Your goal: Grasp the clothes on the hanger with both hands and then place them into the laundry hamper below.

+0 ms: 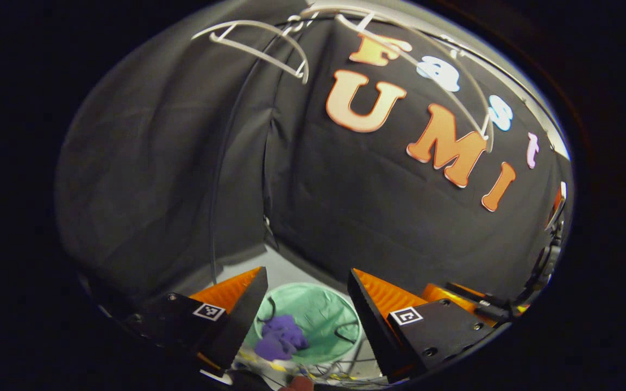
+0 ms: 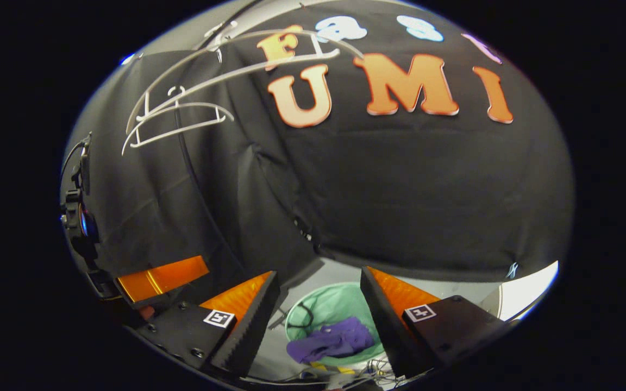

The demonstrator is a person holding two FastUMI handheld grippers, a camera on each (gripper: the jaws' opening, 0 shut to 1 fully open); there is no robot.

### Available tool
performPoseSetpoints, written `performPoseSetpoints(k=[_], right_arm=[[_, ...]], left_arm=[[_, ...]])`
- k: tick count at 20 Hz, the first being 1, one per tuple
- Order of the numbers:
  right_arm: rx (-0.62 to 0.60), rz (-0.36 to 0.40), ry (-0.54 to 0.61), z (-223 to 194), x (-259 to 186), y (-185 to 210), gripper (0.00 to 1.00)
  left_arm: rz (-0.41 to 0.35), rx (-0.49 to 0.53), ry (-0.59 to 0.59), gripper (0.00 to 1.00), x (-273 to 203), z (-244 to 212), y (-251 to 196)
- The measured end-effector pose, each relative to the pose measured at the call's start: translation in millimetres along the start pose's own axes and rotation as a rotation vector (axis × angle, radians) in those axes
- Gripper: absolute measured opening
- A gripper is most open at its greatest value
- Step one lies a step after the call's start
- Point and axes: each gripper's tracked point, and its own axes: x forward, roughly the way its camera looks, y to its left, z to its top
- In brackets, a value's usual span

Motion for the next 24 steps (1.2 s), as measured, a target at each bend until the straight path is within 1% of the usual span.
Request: performPoseSetpoints(k=[2,3,5,6,8,11,13,15,16,17,19,20,21,24], right_arm=[[-0.033,-0.023,-0.102,38.7,-14.8,-0.3,0.98],[-0.047,-0.023,-0.153,57.2,-25.4,2.8,0.98],[-0.056,-0.002,-0.215,78.0,-51.4,8.6,0.98],[-0.054,0.023,-0.237,85.3,-63.0,9.5,0.98],[-0.062,0.058,-0.279,93.1,-96.9,3.3,0.94],[-0.110,0.064,-0.350,112.5,-141.3,-23.6,0.89],[-0.133,0.057,-0.397,131.4,-169.8,-29.5,1.00],[-0.131,0.072,-0.428,137.9,-198.2,-40.7,1.00],[-0.126,0.090,-0.440,139.7,-211.3,-42.7,0.95],[-0.120,0.094,-0.456,141.2,-224.4,-48.5,0.89],[-0.112,0.096,-0.481,141.4,-248.4,-60.8,0.89],[-0.111,0.100,-0.485,140.4,-259.3,-65.8,1.00],[-0.108,0.104,-0.490,139.5,-265.9,-69.6,0.98],[-0.097,0.106,-0.516,141.0,-284.4,-82.3,1.00]], left_arm=[[0.020,0.063,-0.101,0.95,-15.3,35.3,3.8],[0.038,0.086,-0.159,0.95,-26.6,54.5,3.6],[0.058,0.087,-0.275,0.94,-52.2,91.5,-4.1],[0.058,0.082,-0.311,0.94,-67.3,100.2,-13.6],[0.065,0.062,-0.368,0.94,-98.2,111.7,-31.5],[0.088,0.038,-0.448,0.94,-150.0,121.3,-39.0],[0.106,0.045,-0.489,0.94,-176.6,121.0,-55.7],[0.125,0.036,-0.516,0.94,-201.0,119.8,-70.5],[0.139,0.022,-0.535,0.94,-209.9,120.1,-72.8],[0.159,0.012,-0.557,0.88,-220.6,119.6,-72.7],[0.200,0.020,-0.580,0.87,-238.4,116.2,-74.4],[0.216,0.033,-0.583,0.87,-246.6,113.6,-74.8],[0.229,0.047,-0.585,0.87,-254.9,111.1,-76.8],[0.287,0.065,-0.614,0.87,-277.4,108.9,-78.2]])
